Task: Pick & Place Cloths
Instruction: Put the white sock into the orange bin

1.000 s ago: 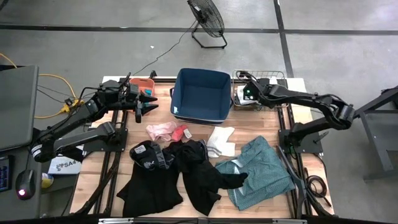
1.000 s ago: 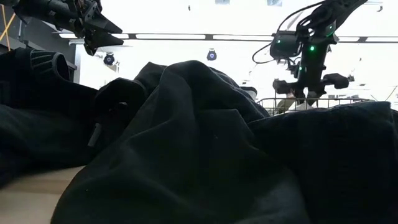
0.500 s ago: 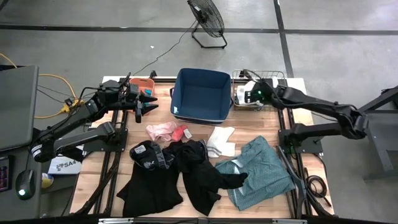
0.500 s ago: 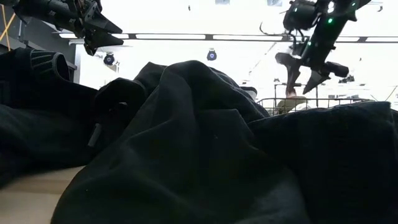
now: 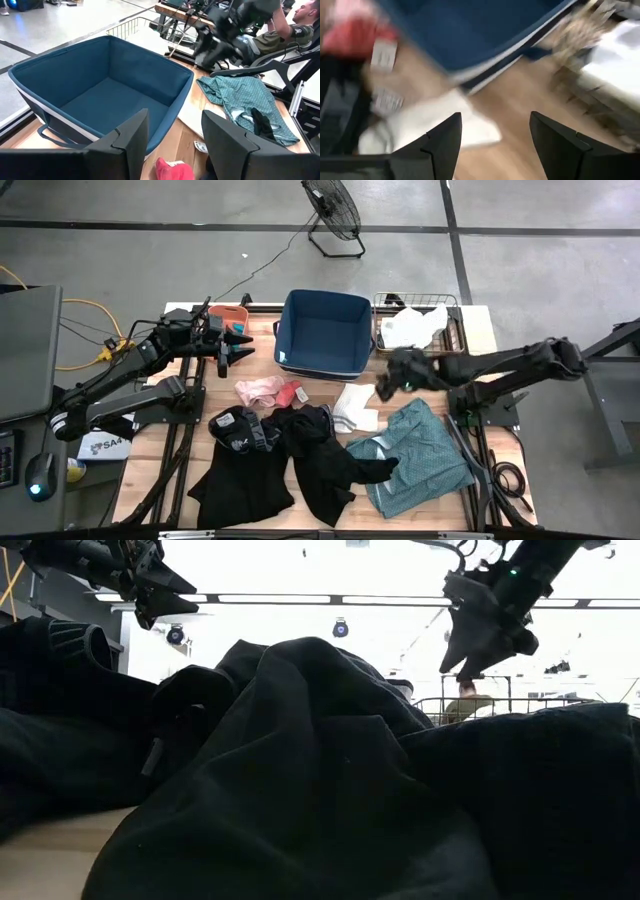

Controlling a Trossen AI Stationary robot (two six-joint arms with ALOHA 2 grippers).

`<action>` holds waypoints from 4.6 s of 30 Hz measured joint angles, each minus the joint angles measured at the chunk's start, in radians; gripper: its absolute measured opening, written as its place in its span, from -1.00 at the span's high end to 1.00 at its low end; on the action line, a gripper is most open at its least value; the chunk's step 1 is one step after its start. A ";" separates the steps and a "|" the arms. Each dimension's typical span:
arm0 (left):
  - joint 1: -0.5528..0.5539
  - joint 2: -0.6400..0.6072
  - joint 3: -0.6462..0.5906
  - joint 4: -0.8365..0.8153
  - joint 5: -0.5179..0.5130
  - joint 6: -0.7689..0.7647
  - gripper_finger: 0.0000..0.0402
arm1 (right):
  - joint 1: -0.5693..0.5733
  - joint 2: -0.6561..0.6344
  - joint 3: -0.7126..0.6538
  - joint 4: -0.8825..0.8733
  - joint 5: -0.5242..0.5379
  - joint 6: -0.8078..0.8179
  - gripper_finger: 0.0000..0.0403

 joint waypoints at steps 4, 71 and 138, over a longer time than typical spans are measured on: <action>0.000 0.000 0.000 0.000 0.000 0.000 0.12 | 0.101 0.094 0.000 0.003 -0.003 0.012 -0.11; -0.099 0.008 0.000 0.183 0.171 0.148 0.12 | 0.228 0.189 -0.002 0.775 0.154 -0.410 0.97; -0.517 0.518 0.067 0.445 -0.219 0.331 0.91 | 0.098 0.482 0.328 0.854 -0.080 -0.686 0.51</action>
